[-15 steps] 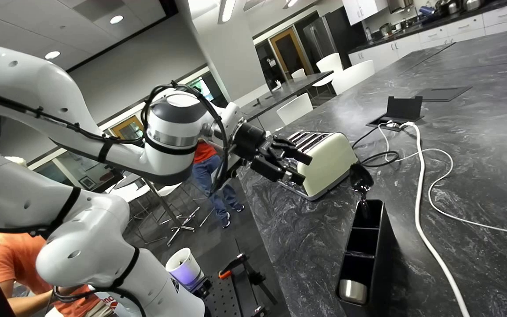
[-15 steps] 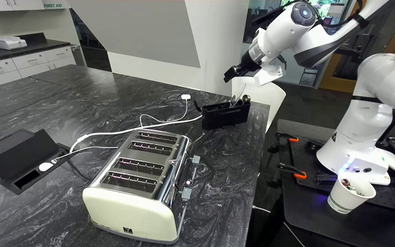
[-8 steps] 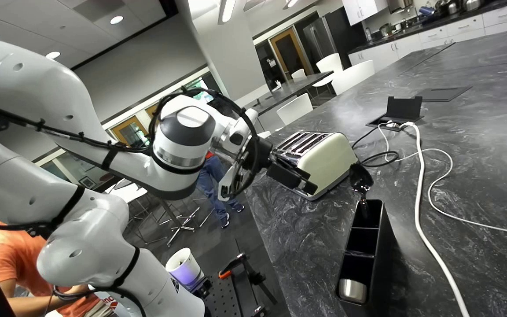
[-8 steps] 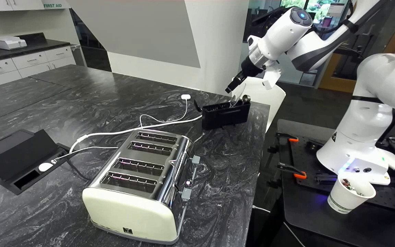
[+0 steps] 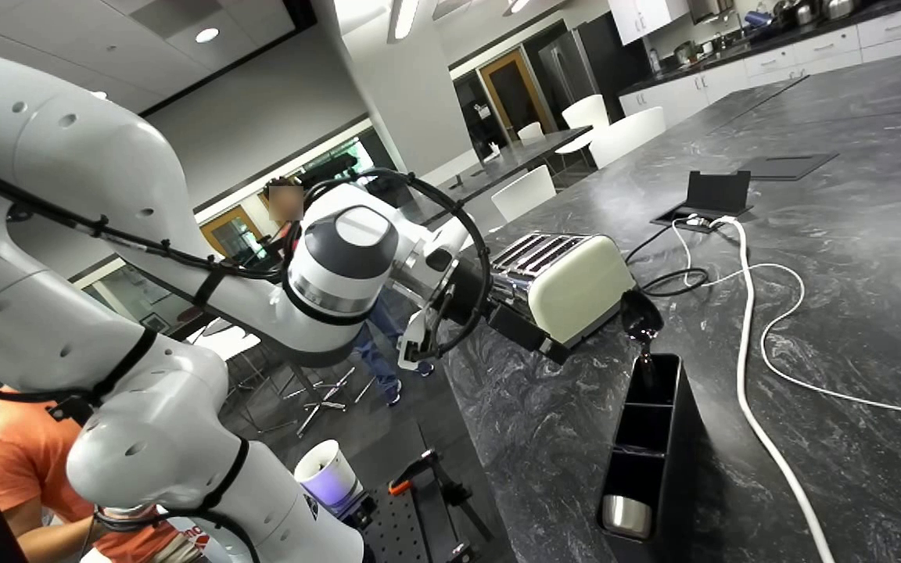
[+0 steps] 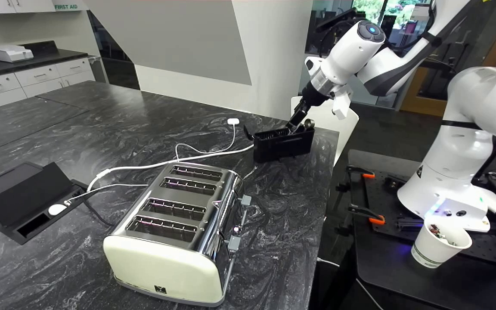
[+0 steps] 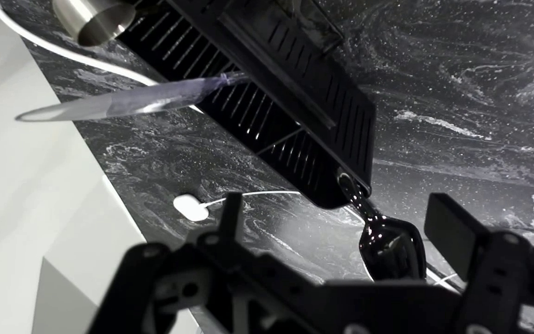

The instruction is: Put the cake slicer and the spoon in the black basket respectively then move the basket slightly away from you

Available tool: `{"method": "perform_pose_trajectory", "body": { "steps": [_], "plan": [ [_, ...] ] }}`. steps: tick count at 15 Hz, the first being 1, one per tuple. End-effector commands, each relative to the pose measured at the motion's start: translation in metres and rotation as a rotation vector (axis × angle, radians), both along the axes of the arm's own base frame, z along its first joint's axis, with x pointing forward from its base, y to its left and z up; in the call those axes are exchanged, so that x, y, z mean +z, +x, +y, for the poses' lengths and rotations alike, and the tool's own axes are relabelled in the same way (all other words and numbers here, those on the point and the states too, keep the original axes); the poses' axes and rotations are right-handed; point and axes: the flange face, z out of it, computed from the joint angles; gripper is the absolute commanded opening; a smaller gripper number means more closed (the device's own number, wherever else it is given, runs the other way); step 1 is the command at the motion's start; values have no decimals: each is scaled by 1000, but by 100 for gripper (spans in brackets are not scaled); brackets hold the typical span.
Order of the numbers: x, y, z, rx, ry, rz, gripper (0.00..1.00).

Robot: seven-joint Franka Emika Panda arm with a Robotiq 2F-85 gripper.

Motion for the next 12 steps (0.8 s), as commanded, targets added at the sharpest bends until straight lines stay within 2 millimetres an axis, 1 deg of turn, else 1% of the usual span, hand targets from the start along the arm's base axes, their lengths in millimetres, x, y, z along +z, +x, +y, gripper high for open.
{"method": "perform_pose_trajectory", "body": {
  "steps": [1,2,3,7,12],
  "plan": [
    [1,5,0,87,-63,17,100],
    [-5,6,0,139,-99,58,100],
    [-8,7,0,194,-100,73,100],
    [-25,12,-7,385,-150,168,100],
    [-65,18,-19,605,-179,318,100]
  ]
}}
